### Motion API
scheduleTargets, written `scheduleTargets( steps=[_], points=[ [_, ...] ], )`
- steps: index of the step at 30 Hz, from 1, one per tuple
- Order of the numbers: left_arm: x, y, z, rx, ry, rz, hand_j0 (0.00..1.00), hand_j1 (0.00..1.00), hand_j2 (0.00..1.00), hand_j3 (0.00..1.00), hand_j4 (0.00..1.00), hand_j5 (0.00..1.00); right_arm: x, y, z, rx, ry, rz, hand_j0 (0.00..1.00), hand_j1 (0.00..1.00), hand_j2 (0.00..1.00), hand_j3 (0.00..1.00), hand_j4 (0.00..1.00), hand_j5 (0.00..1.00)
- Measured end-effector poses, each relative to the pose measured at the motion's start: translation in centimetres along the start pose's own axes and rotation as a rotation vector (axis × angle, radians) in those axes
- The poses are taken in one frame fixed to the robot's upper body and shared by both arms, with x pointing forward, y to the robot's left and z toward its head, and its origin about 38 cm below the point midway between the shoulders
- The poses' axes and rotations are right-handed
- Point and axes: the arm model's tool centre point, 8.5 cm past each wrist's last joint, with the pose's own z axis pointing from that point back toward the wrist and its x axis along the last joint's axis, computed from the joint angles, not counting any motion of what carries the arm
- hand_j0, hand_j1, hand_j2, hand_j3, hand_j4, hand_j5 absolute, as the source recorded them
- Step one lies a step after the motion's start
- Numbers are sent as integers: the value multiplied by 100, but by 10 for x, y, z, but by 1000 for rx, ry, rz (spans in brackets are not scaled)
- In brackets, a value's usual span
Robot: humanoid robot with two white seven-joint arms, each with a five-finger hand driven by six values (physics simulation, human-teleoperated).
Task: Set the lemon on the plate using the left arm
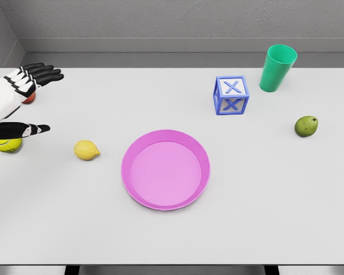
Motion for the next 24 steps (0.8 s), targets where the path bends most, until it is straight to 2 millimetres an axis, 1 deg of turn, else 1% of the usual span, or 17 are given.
scheduleTargets(
  steps=[3,7,13,15,17,19,21,22,24],
  points=[
    [0,2,-1,0,-3,-10,100,100,100,100,100,100,0,0,0,0,1,1,100,100,100,100,100,100],
    [-1,-2,1,-18,7,-22,100,100,100,100,100,100,0,0,0,0,1,0,100,100,100,100,100,100],
    [-3,-8,3,-93,15,-27,100,100,100,100,100,100,0,0,0,0,1,1,100,100,100,100,100,100],
    [-2,-28,3,-155,7,6,100,100,100,100,100,100,0,0,0,0,1,1,100,100,100,100,100,100],
    [0,-54,4,-236,-3,39,100,100,100,100,100,100,0,0,0,0,1,1,100,100,100,100,100,100],
    [1,-84,10,-339,-3,57,100,100,100,100,100,100,0,0,0,0,1,1,100,100,100,100,100,100],
    [-2,-105,20,-430,10,55,100,100,100,100,100,100,0,0,0,0,1,1,100,100,100,100,100,100],
    [-6,-107,24,-463,16,44,100,100,100,100,100,100,0,0,0,0,1,1,100,100,100,100,100,100],
    [-15,-97,32,-504,32,23,100,100,100,100,100,100,0,0,0,0,1,1,100,100,100,100,100,100]
  ],
)
